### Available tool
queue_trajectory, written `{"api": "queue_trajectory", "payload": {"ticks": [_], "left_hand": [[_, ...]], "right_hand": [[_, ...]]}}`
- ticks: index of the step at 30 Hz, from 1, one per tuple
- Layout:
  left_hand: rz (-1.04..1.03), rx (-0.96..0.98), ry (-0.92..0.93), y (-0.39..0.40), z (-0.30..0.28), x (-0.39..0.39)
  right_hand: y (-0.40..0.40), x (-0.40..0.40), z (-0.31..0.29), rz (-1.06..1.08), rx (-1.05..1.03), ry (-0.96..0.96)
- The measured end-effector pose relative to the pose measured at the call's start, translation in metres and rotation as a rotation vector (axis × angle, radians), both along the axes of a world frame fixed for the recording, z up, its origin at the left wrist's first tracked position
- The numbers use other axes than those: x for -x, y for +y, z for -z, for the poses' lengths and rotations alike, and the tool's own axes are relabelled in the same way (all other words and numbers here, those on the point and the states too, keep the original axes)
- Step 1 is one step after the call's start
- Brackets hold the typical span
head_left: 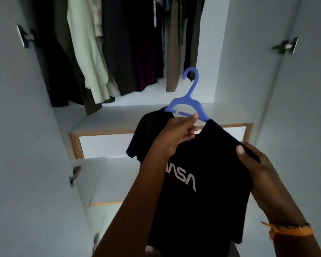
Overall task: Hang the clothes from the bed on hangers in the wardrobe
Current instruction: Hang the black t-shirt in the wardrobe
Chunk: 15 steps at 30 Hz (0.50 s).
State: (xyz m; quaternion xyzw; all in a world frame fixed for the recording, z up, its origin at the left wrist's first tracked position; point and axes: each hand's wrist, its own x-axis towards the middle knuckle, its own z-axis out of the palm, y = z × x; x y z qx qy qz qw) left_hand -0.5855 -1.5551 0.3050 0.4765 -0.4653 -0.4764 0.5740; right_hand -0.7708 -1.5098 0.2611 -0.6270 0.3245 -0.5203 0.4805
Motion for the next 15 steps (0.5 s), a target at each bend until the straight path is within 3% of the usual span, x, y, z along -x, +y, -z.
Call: {"api": "queue_trajectory", "payload": {"ticks": [5, 11, 15], "left_hand": [[0.093, 0.167, -0.365, -0.080, -0.070, -0.049], [0.080, 0.257, -0.518, -0.170, -0.124, -0.082], [0.056, 0.300, -0.567, -0.229, -0.153, -0.083]], "right_hand": [[-0.086, -0.018, -0.090, 0.279, 0.209, -0.062], [-0.193, -0.034, -0.175, 0.533, 0.390, -0.052], [-0.267, -0.042, -0.212, 0.676, 0.554, 0.110]]}}
